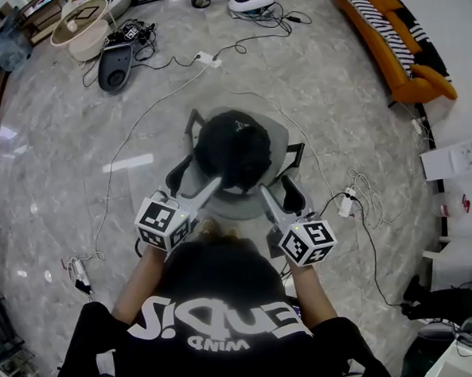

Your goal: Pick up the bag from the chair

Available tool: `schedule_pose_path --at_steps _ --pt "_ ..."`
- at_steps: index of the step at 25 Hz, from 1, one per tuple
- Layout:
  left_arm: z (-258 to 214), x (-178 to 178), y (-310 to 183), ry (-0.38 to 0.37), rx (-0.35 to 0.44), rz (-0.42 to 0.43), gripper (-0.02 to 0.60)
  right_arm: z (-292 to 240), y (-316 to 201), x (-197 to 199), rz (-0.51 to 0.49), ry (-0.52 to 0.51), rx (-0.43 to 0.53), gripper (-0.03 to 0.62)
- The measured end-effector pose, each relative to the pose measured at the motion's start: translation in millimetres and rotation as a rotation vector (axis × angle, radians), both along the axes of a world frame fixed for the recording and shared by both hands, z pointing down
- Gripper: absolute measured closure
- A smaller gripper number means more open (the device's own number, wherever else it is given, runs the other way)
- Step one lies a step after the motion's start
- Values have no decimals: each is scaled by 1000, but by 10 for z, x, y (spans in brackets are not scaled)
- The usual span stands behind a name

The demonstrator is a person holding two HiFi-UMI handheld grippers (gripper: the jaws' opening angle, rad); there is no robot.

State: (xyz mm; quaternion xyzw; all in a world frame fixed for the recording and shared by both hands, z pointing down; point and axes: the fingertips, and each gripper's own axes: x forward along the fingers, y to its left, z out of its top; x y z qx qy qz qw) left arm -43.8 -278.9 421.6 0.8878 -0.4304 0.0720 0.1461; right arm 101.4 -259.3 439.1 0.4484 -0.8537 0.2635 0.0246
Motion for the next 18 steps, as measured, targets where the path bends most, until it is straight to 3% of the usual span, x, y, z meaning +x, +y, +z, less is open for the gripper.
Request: schedule_pose_path --at_steps 3,9,18 --pt "67 50 -15 -2 -23 35 211 26 -16 1 -24 -6 -36 303" --pt "237 80 -88 -20 -50 51 202 193 -132 44 -92 72 -49 299" --pt "693 129 -226 -32 -116 94 195 850 -303 20 -139 159 -96 289"
